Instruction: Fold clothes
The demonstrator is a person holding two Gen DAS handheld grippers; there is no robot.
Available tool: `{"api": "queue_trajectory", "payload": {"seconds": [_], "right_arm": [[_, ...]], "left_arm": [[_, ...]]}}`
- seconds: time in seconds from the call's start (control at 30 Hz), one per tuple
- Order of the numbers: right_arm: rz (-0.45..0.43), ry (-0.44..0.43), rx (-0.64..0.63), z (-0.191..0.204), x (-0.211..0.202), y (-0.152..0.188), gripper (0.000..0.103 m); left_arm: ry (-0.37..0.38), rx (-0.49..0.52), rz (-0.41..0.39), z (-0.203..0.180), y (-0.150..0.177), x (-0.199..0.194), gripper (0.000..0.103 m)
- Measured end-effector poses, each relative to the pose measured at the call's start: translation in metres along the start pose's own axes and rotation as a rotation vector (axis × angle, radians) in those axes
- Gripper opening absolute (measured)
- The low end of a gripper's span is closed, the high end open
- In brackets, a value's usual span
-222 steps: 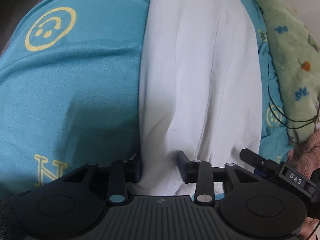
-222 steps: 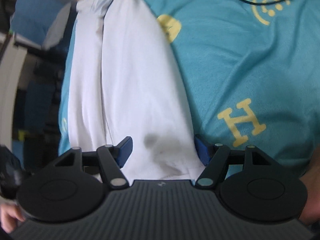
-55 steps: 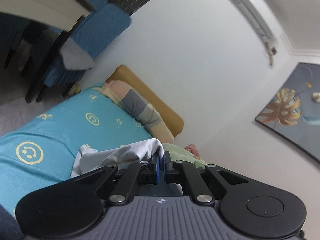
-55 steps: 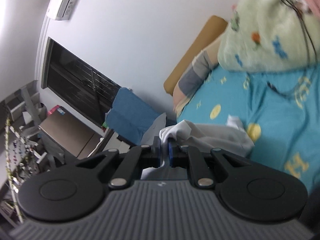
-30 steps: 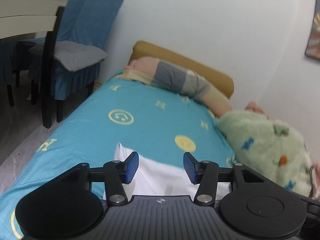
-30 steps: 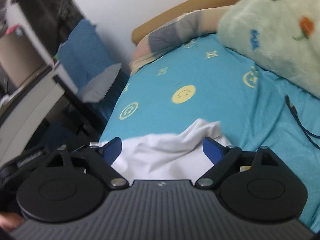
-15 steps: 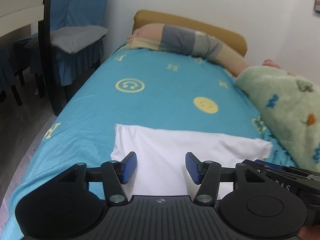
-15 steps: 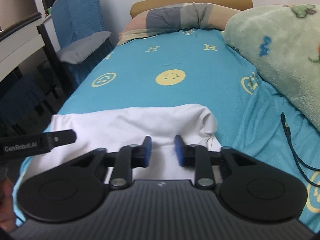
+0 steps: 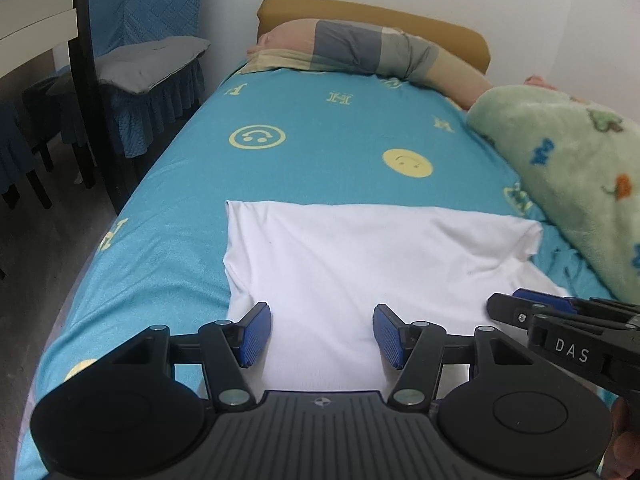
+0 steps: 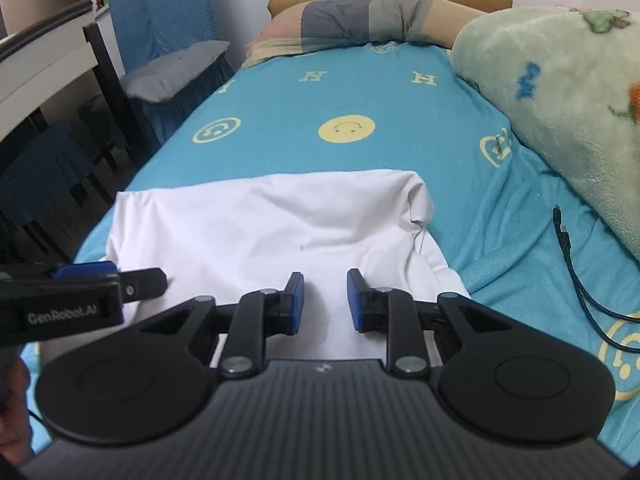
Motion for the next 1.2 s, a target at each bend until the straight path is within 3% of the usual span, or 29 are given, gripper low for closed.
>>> {"api": "queue_trajectory", "payload": {"seconds": [0.3, 0.53, 0.77, 0.83, 0.9, 0.97, 1.2], "right_arm": [[-0.038, -0.021, -0.043, 0.009, -0.065, 0.004, 0.028], [0.063, 0.024, -0.069, 0.01, -0.049, 0.036, 0.028], [0.029, 0.001, -0.015, 0.011, -0.076, 0.033, 0.029], [0.024, -0.011, 0.01, 0.011, -0.085, 0.033, 0.038], [0.027, -0.025, 0.038, 0.012, -0.091, 0.035, 0.068], [0.029, -0.044, 0.072, 0.013, -0.095, 0.036, 0.08], [0.069, -0.012, 0.147, 0.001, -0.088, 0.04, 0.08]], "left_arm": [[0.04, -0.011, 0.022, -0.009, 0.019, -0.033, 0.062], [0.013, -0.004, 0.078, -0.011, 0.033, -0.031, 0.062], [0.155, -0.196, 0.076, -0.005, 0.04, -0.062, 0.065], [0.199, -0.261, 0.095, -0.004, 0.046, -0.067, 0.072], [0.239, -0.327, 0.126, -0.003, 0.053, -0.066, 0.077], [0.268, -0.388, 0.16, -0.002, 0.06, -0.06, 0.079], [0.316, -0.651, 0.267, 0.022, 0.079, -0.02, 0.081]]}}
Point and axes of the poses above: each gripper's, at about its wrist camera, not at the fingertips, and x roughly the way its jaws point, z to its left, y to its underside, the point moved 8 cm from there along x, roughly the way its jaws point, and after that the axes turned 7 degrees about y, right-handed, at the moved point
